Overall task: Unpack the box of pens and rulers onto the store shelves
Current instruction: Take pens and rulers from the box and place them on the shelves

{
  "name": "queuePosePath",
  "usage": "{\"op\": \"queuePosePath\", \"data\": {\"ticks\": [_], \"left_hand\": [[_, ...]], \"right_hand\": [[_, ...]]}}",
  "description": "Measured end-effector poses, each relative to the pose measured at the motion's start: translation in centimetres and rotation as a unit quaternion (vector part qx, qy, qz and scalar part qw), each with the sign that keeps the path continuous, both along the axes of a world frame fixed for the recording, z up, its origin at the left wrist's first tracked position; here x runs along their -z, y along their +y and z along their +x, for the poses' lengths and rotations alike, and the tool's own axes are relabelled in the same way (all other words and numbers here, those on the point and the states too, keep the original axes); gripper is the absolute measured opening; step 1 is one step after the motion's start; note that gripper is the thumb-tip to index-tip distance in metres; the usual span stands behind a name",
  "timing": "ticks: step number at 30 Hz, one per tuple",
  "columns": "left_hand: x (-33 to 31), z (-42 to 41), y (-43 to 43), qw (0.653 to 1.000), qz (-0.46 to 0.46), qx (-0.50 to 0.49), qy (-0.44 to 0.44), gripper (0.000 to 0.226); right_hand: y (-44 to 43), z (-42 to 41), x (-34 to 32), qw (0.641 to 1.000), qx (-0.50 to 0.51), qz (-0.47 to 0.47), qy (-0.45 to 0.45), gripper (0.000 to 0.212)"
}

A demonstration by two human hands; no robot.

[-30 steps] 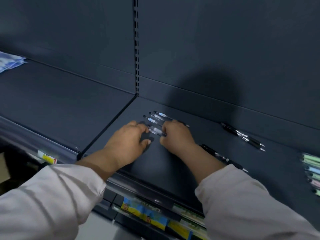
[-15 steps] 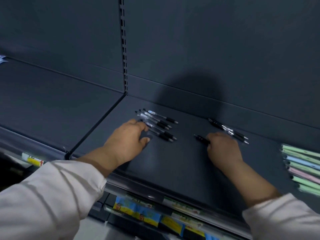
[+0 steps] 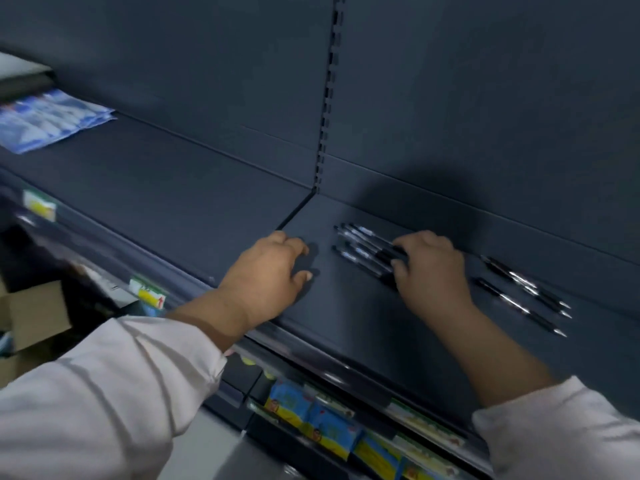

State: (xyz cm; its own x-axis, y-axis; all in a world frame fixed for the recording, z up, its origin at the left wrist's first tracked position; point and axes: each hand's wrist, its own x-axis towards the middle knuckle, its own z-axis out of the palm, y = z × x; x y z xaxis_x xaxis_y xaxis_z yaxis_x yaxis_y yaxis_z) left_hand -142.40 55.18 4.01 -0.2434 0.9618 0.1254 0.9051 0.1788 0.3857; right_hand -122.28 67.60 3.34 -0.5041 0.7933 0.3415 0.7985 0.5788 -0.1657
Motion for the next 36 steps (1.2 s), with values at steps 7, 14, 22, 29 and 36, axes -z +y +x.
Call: {"op": "queuePosePath", "data": {"ticks": [7,14,22,29,36], "left_hand": [[-0.5,-10.6,-8.5,0.993,0.014,-0.114,0.034,0.046],[0.5,-25.1,-21.5,0.971,0.01,-0.234,0.041,0.046],[2.8,-38.8,-36.7,0.935,-0.045,-0.35,0.034,0.052],[7.0,-45.6,-43.6,0.904,-0.075,-0.421,-0.021,0.052],[12.2,-50.4,-45.2,0.881,-0.107,-0.457,-0.065,0.043]], "right_hand": [[-8.6,-16.1,-1.4,0.978,-0.203,-0.021,-0.036,0.036],[-17.9,-32.8,0.2,0.944,-0.314,-0.053,-0.087,0.045],[-28.4,-48.9,3.5,0.905,-0.381,-0.142,-0.128,0.05],[-33.5,-57.2,7.1,0.871,-0.426,-0.166,-0.182,0.049],[-34.4,-65.1,11.9,0.833,-0.459,-0.173,-0.256,0.058]]}}
